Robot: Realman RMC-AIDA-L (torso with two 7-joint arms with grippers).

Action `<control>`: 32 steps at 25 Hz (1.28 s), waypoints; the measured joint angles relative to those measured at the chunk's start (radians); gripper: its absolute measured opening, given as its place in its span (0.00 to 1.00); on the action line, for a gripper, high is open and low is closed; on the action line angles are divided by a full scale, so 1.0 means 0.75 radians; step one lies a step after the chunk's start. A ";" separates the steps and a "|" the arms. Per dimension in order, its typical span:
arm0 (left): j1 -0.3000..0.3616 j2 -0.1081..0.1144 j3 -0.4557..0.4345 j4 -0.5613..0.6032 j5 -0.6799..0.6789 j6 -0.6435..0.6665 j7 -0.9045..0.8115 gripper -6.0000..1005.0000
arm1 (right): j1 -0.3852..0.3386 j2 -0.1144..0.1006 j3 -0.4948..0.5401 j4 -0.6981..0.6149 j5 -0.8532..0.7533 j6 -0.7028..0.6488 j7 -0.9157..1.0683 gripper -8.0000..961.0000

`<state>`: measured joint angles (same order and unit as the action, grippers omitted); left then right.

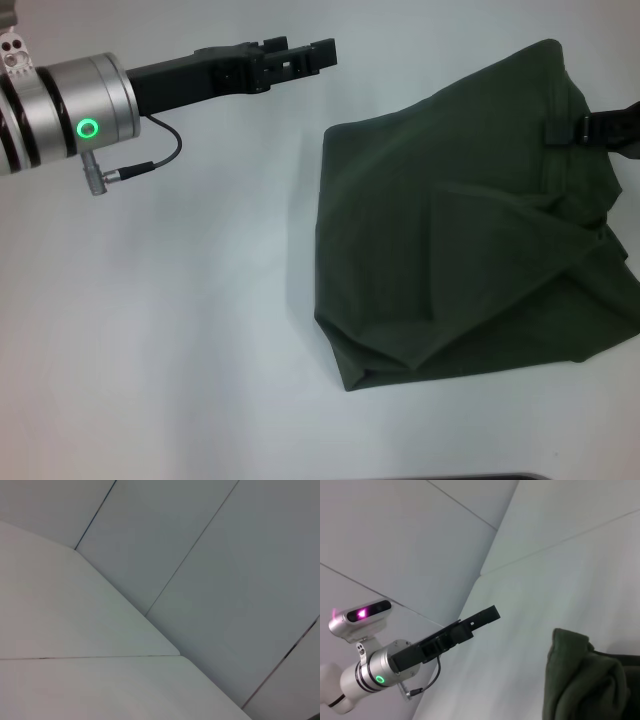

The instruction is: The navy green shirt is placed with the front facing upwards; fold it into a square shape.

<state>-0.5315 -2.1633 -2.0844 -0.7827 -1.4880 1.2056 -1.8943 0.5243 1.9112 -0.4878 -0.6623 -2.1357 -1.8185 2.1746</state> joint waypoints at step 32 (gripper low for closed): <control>0.004 0.003 -0.005 0.035 0.010 0.000 -0.016 0.87 | -0.149 0.021 0.009 0.057 -0.136 0.391 -0.037 0.15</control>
<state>-0.5282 -2.1613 -2.0878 -0.7562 -1.4802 1.2058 -1.9062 0.4123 1.9267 -0.4809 -0.6199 -2.2377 -1.5252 2.1471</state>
